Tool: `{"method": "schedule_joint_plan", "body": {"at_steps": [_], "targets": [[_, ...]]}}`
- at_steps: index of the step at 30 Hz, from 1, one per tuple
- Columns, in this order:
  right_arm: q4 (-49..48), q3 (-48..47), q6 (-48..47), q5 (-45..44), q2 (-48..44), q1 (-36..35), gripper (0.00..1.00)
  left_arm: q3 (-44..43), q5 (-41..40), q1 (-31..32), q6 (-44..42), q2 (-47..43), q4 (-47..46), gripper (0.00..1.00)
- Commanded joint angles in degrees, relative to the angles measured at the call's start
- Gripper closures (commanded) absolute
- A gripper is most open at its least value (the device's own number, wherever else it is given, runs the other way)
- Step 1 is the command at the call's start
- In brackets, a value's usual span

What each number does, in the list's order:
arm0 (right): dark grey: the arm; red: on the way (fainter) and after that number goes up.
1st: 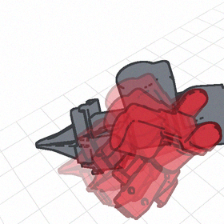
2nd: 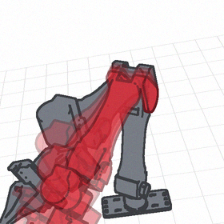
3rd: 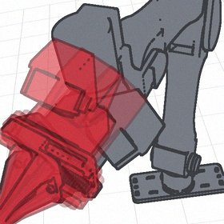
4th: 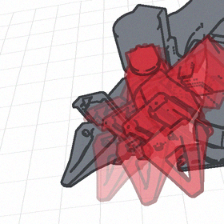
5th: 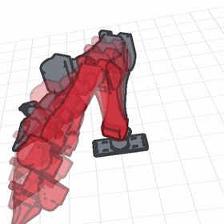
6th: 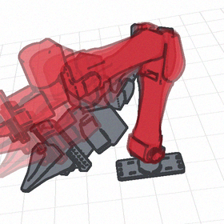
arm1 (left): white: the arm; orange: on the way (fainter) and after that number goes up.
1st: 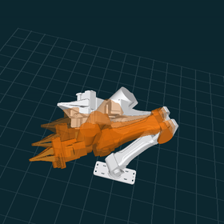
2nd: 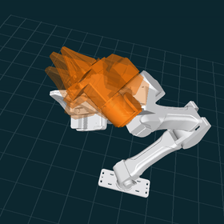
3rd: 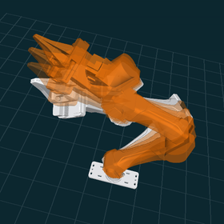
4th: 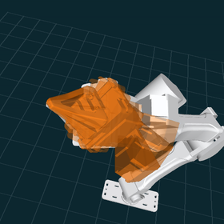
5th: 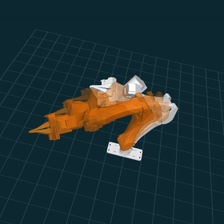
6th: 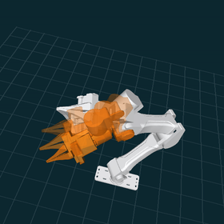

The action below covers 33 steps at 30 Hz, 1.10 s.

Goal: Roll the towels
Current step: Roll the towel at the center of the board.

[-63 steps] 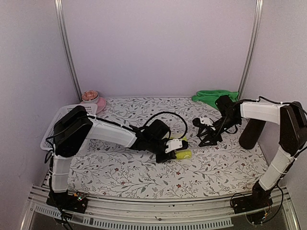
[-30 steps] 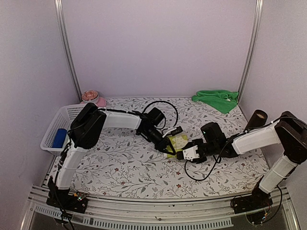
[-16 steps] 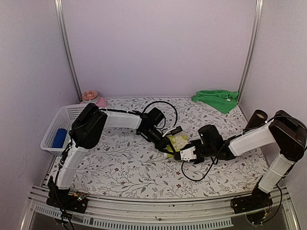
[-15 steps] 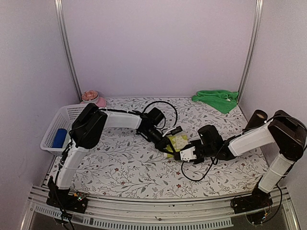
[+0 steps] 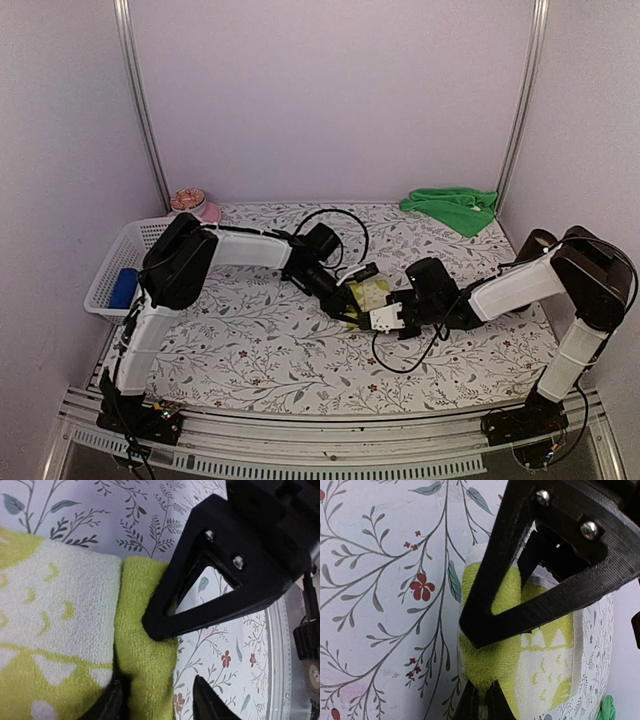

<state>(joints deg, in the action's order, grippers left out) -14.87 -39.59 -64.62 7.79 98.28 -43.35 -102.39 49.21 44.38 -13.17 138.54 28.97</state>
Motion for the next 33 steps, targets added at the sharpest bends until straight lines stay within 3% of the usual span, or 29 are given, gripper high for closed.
{"method": "schedule_joint_plan", "body": {"at_steps": [1, 5, 15, 20, 28, 33], "targets": [[11.53, -3.65, 3.26, 4.24, 2.01, 1.2, 0.97, 8.72, -10.67, -0.22, -0.87, -8.39, -3.52, 0.5], [18.59, -7.82, 4.46, 8.6, 3.03, 2.91, 0.97, 19.15, -16.52, 0.05, -1.96, -17.5, -11.71, 0.39], [44.64, -24.18, 6.26, 19.63, 11.19, 7.04, 0.96, 42.36, -32.47, 3.4, -7.05, -31.24, -35.69, 0.34], [54.48, -32.41, 7.23, 24.61, 16.07, 8.98, 0.96, 50.64, -44.74, 10.02, -14.78, -33.72, -48.66, 0.35], [69.42, -44.05, 6.67, 29.88, 24.24, 9.72, 0.96, 53.14, -51.69, 15.59, -21.49, -33.51, -55.83, 0.38], [73.2, -46.26, 5.32, 32.59, 26.67, 9.78, 0.95, 51.84, -53.22, 17.9, -24.07, -31.75, -57.0, 0.39]]}}
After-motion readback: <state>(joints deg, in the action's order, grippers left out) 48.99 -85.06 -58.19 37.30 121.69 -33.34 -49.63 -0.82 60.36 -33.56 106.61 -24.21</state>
